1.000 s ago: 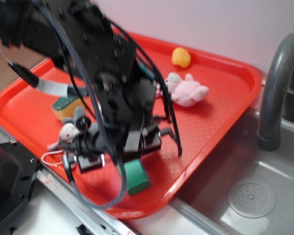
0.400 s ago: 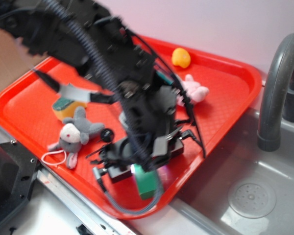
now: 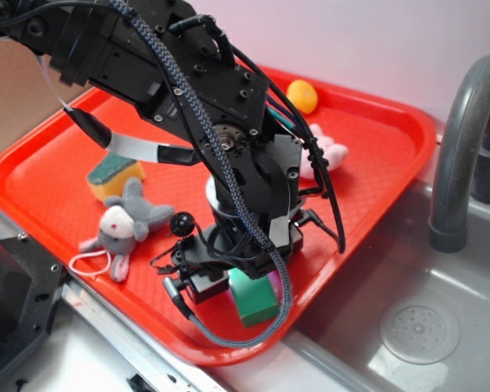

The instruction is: Grab the green block.

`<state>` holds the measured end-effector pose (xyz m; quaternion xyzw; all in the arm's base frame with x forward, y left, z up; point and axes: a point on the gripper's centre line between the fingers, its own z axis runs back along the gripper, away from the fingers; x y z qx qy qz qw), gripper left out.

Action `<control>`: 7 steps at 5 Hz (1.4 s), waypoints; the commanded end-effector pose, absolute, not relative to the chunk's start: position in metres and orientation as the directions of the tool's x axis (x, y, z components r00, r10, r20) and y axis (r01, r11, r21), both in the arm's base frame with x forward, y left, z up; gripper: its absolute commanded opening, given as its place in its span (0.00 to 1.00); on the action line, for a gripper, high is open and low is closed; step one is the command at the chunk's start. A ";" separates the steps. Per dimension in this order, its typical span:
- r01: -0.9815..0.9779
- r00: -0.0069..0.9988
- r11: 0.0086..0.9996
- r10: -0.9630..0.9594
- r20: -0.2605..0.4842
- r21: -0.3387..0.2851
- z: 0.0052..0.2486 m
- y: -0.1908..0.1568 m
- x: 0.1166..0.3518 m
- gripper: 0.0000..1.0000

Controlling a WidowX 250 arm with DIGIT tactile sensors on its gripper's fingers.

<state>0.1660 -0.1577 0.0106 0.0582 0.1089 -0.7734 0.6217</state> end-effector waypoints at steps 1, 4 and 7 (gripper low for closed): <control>0.925 0.341 0.293 -0.920 -0.191 0.241 0.092 -0.093 0.200 0.00; 0.464 0.886 0.865 -0.453 -0.104 0.189 0.191 -0.047 0.226 0.00; -0.164 0.976 0.977 0.181 -0.124 0.135 0.196 -0.072 0.191 0.00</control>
